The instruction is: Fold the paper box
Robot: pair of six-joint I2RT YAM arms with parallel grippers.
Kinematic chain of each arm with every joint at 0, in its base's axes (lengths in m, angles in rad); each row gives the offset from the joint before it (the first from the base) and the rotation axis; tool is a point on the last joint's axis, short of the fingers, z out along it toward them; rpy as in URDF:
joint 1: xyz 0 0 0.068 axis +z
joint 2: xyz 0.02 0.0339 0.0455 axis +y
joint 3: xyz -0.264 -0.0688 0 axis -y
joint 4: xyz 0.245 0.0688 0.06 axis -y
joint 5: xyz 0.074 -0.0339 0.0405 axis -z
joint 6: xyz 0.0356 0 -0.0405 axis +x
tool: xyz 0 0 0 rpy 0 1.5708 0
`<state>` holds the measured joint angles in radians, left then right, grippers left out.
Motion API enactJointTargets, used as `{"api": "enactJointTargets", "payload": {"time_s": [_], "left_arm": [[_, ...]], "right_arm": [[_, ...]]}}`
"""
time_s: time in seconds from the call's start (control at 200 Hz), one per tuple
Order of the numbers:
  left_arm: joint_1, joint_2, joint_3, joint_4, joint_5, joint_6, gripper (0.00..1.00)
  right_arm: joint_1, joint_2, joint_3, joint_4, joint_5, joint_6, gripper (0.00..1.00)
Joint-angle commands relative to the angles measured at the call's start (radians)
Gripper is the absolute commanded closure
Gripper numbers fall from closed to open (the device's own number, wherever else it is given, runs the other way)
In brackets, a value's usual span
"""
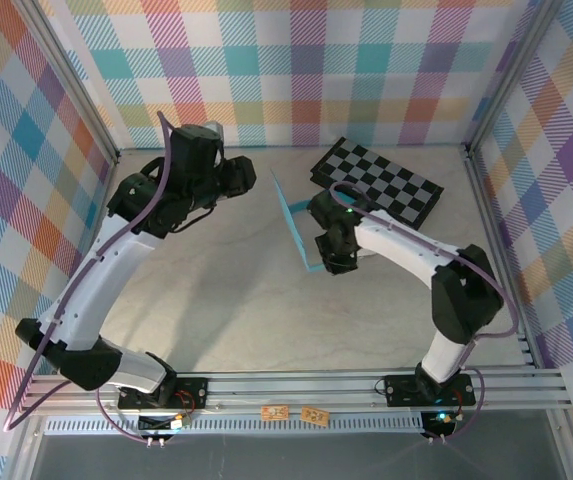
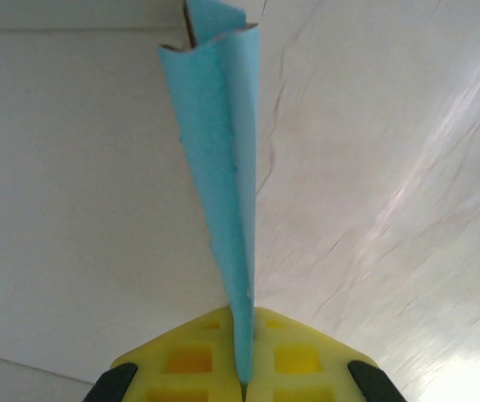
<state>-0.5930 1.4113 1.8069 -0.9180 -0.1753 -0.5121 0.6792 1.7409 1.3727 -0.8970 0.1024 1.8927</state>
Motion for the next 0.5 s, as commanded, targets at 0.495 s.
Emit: {"api": "enactJointTargets", "payload": {"time_s": [0.495], "left_arm": [[0.03,0.005,-0.091,-0.265,0.178,0.019,0.51]], "right_arm": [[0.097,0.203,-0.052,0.21,-0.202,0.476,0.62]]}}
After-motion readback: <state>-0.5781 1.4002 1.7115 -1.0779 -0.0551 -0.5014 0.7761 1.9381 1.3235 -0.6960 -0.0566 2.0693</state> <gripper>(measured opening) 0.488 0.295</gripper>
